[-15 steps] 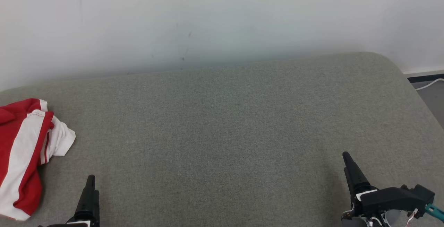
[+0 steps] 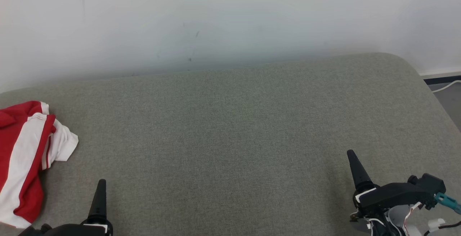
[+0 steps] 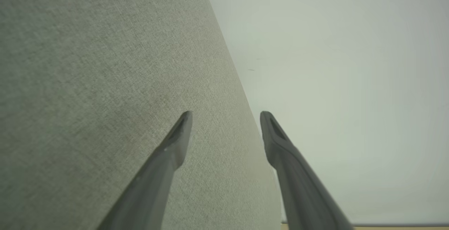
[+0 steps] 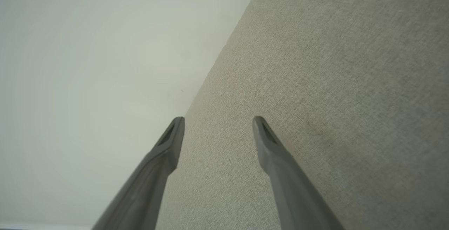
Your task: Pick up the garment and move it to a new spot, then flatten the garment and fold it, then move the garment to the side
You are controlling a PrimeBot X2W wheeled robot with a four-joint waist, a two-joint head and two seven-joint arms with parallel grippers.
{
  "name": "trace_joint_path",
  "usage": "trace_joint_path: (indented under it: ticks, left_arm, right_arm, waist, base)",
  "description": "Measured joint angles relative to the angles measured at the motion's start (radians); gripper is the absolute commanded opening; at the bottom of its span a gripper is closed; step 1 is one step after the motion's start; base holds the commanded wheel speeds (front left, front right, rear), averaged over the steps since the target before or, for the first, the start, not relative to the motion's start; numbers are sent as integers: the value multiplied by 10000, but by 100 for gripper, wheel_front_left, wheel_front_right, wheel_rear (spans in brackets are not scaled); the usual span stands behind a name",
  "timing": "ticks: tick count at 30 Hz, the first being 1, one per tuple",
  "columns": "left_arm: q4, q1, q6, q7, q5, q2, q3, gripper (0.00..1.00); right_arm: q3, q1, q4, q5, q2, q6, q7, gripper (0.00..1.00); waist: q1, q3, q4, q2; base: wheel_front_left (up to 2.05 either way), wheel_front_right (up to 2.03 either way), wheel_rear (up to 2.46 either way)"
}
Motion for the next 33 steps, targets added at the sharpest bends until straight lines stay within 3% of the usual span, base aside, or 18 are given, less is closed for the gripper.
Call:
trace_joint_path:
  ticks: [33]
  left_arm:
    - [159, -559, 838, -1225, 4849, 637, -1530, 100]
  right_arm:
    - [1331, -477, 211, -4821, -510, -874, -1223, 100]
  waist:
    - [0, -236, 245, 0]
  base:
    - [0, 0, 0]
